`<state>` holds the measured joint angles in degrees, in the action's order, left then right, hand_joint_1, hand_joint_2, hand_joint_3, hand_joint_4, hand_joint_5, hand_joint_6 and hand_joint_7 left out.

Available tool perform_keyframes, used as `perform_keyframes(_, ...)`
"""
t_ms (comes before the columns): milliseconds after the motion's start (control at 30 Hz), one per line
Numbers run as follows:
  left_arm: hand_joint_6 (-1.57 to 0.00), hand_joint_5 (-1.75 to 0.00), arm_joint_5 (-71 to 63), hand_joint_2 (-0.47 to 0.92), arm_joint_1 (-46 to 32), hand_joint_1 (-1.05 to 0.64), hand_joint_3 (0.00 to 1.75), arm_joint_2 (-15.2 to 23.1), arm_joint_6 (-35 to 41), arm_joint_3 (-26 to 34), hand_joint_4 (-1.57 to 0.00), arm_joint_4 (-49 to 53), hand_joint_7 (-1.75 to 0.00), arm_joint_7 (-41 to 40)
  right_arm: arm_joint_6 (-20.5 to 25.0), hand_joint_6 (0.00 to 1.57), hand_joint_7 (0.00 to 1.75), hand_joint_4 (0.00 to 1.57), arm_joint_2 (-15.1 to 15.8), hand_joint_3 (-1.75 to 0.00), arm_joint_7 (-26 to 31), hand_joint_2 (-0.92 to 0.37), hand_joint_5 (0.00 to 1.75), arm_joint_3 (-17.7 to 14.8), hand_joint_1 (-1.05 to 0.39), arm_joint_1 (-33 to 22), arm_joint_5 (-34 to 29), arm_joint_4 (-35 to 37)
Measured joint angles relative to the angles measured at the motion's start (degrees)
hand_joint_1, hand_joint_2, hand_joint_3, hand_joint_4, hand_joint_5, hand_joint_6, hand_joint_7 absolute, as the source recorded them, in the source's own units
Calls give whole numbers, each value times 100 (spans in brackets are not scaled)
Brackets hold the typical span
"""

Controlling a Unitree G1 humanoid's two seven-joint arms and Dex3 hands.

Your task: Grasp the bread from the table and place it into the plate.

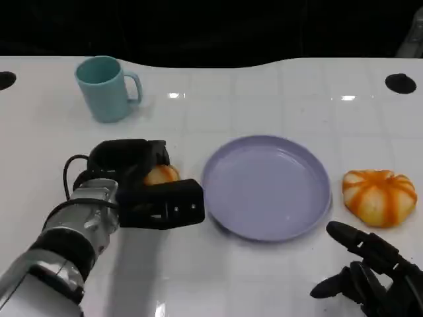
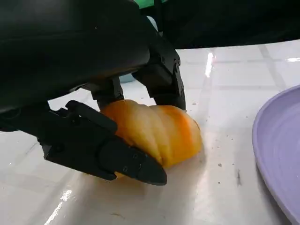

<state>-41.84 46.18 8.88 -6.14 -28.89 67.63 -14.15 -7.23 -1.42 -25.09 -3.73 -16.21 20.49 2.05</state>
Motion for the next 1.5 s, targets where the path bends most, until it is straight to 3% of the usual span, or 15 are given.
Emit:
perform_keyframes(67,-61,-175,4,92,0,-26,25,0,-15,-4,-70,28,-145,-20,0,96,27,69,0,-34,0,-92,112,0,-75,0,0,0)
perform_keyframes(100,-56,-175,7,83,0,-18,48,0,-19,-5,-75,39,-162,-24,0,96,27,69,0,-34,0,-92,112,0,-76,0,1,0)
perform_keyframes(167,-53,-175,271,67,-71,-14,82,12,-194,198,-79,-109,-172,-62,1,96,26,69,3,-35,2,-92,112,-2,-76,0,-4,0)
perform_keyframes(200,-52,-175,434,65,-107,-14,85,34,-325,329,-79,-237,-173,-99,1,96,26,69,6,-35,9,-92,112,-5,-76,0,-7,1)
perform_keyframes(233,-59,-175,542,59,-123,-15,101,58,-433,432,-83,-370,-174,-133,1,96,27,69,8,-35,15,-92,112,-4,-75,3,-11,1)
perform_keyframes(333,-66,-175,945,52,-180,-16,118,94,-502,787,-86,-850,-175,-105,-2,96,27,69,7,-35,15,-92,113,-5,-75,36,-11,15)
perform_keyframes(667,-69,-175,1170,45,-244,-9,125,90,-519,944,-88,-1957,-175,246,0,96,28,70,7,-34,43,-92,113,-6,-76,55,-11,41)
perform_keyframes(833,-70,-175,1200,37,-118,-12,130,-44,-977,897,-88,-2092,-175,287,-8,96,28,70,6,-35,42,-92,114,-4,-76,90,-18,60)
perform_keyframes(1100,-71,-175,1086,37,221,-13,126,-328,-1494,616,-88,-1800,-175,383,-19,95,29,70,3,-35,69,-92,115,0,-76,128,-37,138)
perform_keyframes(1300,-72,-175,1029,50,328,-22,127,-646,-1886,334,-91,-1158,-175,679,-20,95,30,70,-1,-35,60,-92,115,6,-75,117,-43,131)
perform_keyframes(1500,-71,-175,864,53,563,-24,121,-847,-1902,131,-91,-804,-175,833,-20,95,30,70,-4,-35,36,-92,115,11,-75,100,-14,122)
